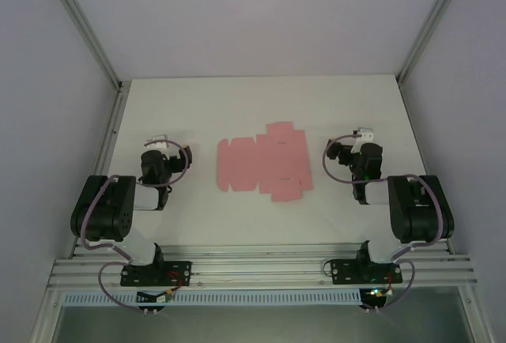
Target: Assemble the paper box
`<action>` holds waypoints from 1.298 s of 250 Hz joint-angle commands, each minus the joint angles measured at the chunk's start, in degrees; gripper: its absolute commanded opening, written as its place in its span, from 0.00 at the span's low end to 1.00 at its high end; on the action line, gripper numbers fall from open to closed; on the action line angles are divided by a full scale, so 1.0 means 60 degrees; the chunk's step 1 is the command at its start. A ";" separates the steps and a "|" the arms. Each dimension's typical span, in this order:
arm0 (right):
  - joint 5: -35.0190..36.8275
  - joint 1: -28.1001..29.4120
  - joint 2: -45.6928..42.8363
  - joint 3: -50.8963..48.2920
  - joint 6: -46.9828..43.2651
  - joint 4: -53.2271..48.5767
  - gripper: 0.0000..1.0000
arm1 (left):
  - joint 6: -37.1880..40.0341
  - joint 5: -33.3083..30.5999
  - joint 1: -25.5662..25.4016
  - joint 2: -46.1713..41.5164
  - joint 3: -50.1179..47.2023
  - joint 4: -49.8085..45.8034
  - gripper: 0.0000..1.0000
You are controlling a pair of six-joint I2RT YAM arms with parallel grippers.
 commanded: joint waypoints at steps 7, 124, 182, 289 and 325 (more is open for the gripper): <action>-0.0103 -0.0047 0.0015 -0.0045 0.0063 0.0123 1.00 | 0.0100 0.0161 -0.0042 -0.0009 0.0206 -0.0186 1.00; -0.0151 -0.0070 0.0022 0.0002 0.0089 0.0040 1.00 | 0.0166 -0.0030 -0.0160 0.0006 0.0306 -0.0357 1.00; -0.0154 -0.0074 0.0012 -0.0003 0.0075 0.0054 1.00 | 0.0197 -0.0073 -0.0173 0.0006 0.0332 -0.0388 1.00; 0.0080 -0.0058 -0.0172 0.0068 0.0103 -0.0172 1.00 | 0.0133 -0.0293 -0.0202 -0.0360 0.0557 -0.1073 1.00; 0.0334 0.0110 -0.1845 0.1258 0.0093 -0.3721 1.00 | -0.0476 -0.0310 -0.0204 -0.2211 0.1861 -0.4935 1.00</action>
